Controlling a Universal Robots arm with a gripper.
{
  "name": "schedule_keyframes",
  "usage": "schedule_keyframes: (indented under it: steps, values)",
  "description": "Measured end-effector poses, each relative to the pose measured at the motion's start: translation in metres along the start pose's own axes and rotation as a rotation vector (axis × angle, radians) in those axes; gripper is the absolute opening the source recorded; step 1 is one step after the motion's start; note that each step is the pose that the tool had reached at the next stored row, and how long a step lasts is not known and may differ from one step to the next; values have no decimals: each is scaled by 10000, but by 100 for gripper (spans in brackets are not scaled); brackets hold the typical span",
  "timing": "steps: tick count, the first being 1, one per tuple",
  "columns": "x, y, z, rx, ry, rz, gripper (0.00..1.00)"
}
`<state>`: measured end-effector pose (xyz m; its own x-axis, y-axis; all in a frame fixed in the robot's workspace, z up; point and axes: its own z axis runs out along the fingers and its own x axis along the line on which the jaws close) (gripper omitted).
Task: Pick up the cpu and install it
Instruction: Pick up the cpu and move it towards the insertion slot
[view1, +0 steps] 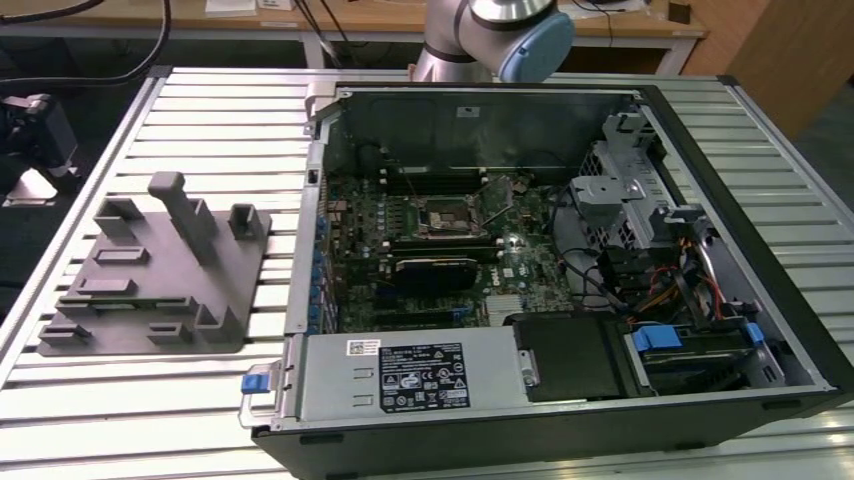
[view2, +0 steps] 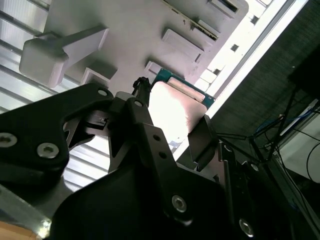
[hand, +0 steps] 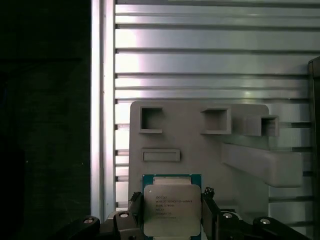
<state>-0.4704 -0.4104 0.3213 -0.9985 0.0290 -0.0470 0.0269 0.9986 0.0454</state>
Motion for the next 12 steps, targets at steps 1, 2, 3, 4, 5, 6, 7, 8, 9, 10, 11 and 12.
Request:
schedule_keyframes:
  steps: [1, 2, 3, 4, 5, 6, 7, 8, 9, 10, 11, 12]
  values:
    - [-1, 1, -21, 0, -4, 0, 55]
    - [-2, 2, -41, 0, -7, 0, 55]
    - [-3, 3, -59, -1, -11, -1, 55]
    - [-4, 4, -78, -1, -15, -1, 55]
    - [-5, 5, -98, -1, -19, -1, 55]
    - [-6, 6, -118, -1, -23, -1, 55]
    - [-7, 6, -137, -1, -28, -1, 55]
    - [-7, 7, -154, -2, -34, -1, 55]
    - [-8, 8, -173, -2, -41, -2, 55]
    - [-9, 9, -190, -2, -47, -2, 55]
    - [-10, 10, -208, -2, -53, -3, 55]
    - [-11, 10, -225, -2, -59, -3, 55]
